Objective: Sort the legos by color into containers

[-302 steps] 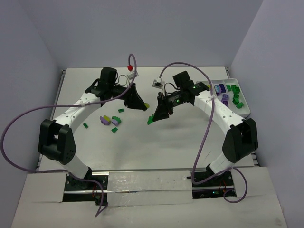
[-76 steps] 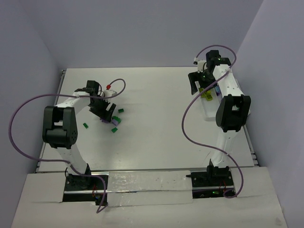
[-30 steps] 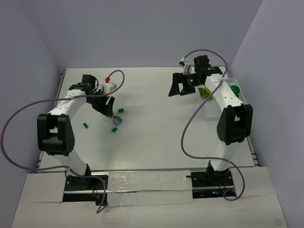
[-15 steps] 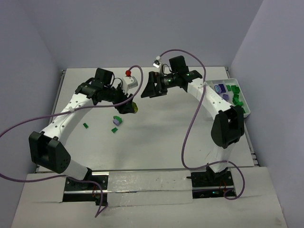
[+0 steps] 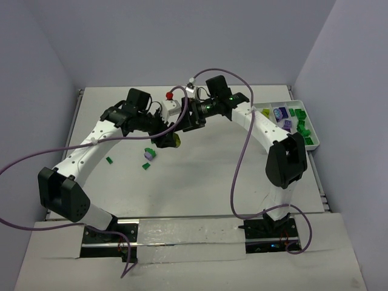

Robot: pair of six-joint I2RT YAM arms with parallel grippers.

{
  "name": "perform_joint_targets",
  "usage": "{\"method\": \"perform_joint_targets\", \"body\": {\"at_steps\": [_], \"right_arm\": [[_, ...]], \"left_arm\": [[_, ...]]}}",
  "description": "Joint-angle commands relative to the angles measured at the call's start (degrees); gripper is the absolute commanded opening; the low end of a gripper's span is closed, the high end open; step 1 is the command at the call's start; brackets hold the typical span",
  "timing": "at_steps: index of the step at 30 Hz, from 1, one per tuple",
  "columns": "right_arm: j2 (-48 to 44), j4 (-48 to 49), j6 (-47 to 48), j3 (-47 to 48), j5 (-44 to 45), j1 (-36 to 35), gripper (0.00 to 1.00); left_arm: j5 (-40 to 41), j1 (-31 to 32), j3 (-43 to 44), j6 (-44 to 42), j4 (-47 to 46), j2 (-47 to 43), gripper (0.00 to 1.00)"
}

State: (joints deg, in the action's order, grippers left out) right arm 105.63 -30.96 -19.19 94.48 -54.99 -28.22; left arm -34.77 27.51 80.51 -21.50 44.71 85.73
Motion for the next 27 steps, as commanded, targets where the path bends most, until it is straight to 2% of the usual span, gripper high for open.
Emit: {"method": "perform_joint_targets", "body": {"at_steps": [1, 7, 12, 14, 18, 19, 21, 23, 24, 25, 27], "right_arm": [[1.15, 2.03, -1.67, -0.81, -3.62, -1.27, 0.96], [1.68, 2.67, -2.26, -3.17, -4.52, -1.75, 0.89], [1.56, 3.45, -2.75, -4.36, -5.86, -1.93, 0.77], [1.42, 4.05, -3.19, -4.85, -6.53, -2.01, 0.67], [1.33, 4.83, -3.66, -5.23, -8.04, -2.07, 0.37], [1.25, 5.05, -3.74, -5.34, -8.34, -2.07, 0.28], [1.05, 5.57, -4.00, -5.55, -9.45, -2.00, 0.17], [0.76, 5.92, -3.89, -6.08, -9.71, -1.90, 0.05], [0.43, 6.01, -3.64, -6.27, -9.80, -1.65, 0.00], [0.26, 6.10, -3.47, -6.60, -9.99, -1.44, 0.00], [-0.17, 6.18, -2.94, -6.76, -10.43, 0.03, 0.00]], "left_arm": [[0.14, 0.79, 2.57, 0.23, -2.15, -1.07, 0.44], [1.11, 0.96, 2.19, 0.76, -3.93, -1.53, 0.43], [2.16, 0.99, 1.78, 1.08, -4.81, -1.48, 0.42], [2.77, 1.05, 1.58, 1.19, -5.25, -1.45, 0.42], [3.90, 1.00, 1.35, 1.11, -5.97, -1.36, 0.42], [4.34, 1.00, 1.17, 1.14, -6.19, -1.40, 0.46], [5.32, 0.96, 0.80, 1.70, -6.65, -1.45, 0.60], [6.37, 0.86, 0.97, 2.77, -6.47, -1.47, 0.79], [6.96, 0.73, 1.05, 3.43, -6.40, -1.67, 0.92], [6.67, 0.21, 1.05, 3.78, -6.46, -2.10, 0.99], [2.98, -1.98, 1.24, 4.82, -6.11, -3.39, 0.99]]}}
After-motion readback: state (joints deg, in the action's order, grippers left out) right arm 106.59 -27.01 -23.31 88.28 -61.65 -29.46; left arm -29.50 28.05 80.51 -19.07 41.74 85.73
